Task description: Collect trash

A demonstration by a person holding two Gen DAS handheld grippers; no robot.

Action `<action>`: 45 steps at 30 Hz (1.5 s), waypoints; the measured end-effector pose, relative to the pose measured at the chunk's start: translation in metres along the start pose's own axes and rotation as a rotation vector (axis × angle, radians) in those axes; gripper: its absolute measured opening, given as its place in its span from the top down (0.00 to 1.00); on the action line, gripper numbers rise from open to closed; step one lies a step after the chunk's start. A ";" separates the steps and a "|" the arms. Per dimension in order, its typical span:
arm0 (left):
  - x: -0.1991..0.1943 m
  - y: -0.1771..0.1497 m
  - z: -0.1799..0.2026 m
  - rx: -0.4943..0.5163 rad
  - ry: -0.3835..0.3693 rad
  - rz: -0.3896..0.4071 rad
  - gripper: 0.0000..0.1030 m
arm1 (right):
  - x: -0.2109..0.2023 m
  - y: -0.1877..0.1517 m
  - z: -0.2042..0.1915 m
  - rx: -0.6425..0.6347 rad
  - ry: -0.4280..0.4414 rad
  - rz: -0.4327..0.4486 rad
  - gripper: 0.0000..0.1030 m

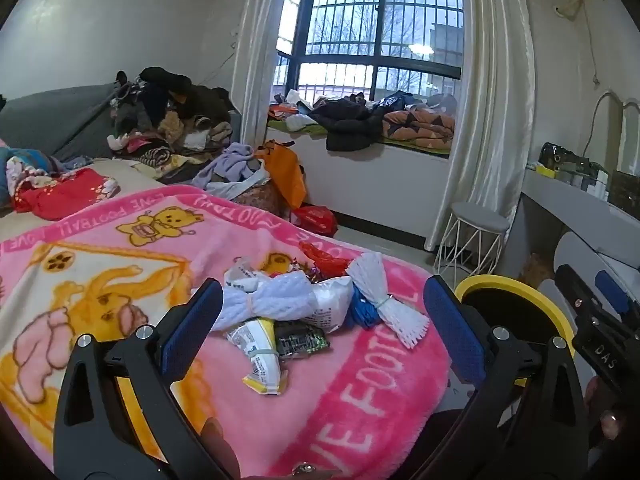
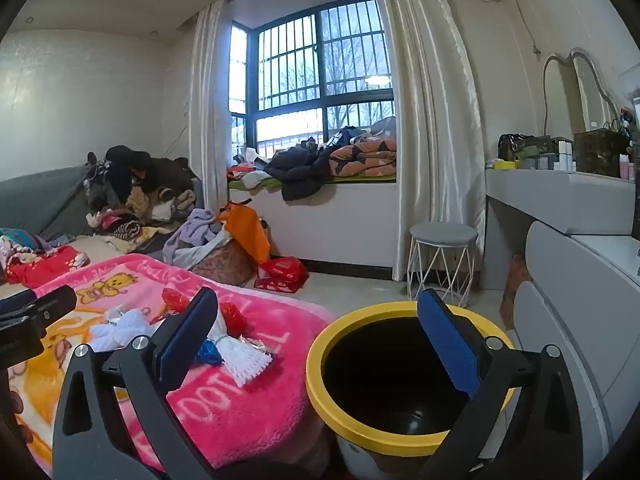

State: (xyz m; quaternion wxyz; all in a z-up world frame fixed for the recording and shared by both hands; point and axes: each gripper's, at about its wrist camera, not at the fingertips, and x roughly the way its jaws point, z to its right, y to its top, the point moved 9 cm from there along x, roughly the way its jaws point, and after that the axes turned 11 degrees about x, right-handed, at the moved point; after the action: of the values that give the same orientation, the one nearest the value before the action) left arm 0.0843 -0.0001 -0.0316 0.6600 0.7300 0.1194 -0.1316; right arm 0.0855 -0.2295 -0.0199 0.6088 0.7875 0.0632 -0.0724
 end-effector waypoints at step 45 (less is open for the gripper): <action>-0.008 0.009 0.012 -0.016 -0.023 0.020 0.10 | -0.009 0.010 -0.008 -0.038 0.015 0.026 0.06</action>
State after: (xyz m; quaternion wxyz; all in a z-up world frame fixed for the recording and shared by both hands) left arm 0.0796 -0.0127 -0.0217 0.6683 0.7244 0.1054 -0.1324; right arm 0.0789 -0.2238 -0.0067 0.6239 0.7772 0.0591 -0.0573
